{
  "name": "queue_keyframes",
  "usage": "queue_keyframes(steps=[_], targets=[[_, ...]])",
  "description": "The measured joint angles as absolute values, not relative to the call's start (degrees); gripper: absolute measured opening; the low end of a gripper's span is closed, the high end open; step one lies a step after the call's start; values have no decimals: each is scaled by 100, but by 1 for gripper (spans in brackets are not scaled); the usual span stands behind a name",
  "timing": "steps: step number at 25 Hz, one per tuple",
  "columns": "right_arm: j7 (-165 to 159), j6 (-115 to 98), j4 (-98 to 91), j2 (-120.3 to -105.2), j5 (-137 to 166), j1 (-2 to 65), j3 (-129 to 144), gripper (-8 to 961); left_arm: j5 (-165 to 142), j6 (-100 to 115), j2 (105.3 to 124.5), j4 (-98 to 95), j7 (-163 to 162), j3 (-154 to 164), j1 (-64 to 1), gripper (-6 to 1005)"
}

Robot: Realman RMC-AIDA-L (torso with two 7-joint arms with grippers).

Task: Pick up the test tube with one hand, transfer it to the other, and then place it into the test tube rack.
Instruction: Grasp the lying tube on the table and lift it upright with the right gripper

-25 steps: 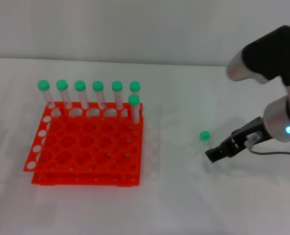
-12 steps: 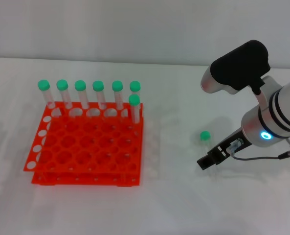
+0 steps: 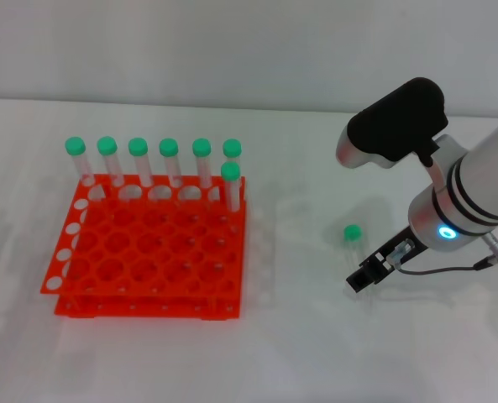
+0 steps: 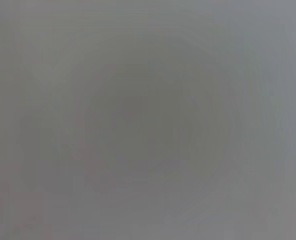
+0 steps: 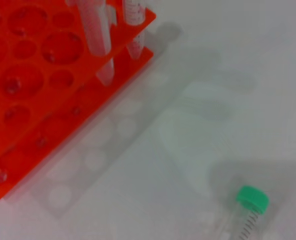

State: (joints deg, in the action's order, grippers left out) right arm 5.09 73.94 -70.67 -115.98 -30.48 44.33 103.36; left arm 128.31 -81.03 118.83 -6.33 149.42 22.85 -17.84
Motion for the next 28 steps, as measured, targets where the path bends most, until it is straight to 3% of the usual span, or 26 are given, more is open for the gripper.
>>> queue_keyframes(steps=[24, 28], targets=[[368, 7310, -6551, -11617, -2840, 4856, 10784, 686, 12832, -8104, 11892, -633, 14927, 2285, -1784, 820], [366, 7328, -6406, -11613, -2827, 4955, 10819, 602, 12832, -8104, 11892, -633, 14931, 2285, -1784, 818]])
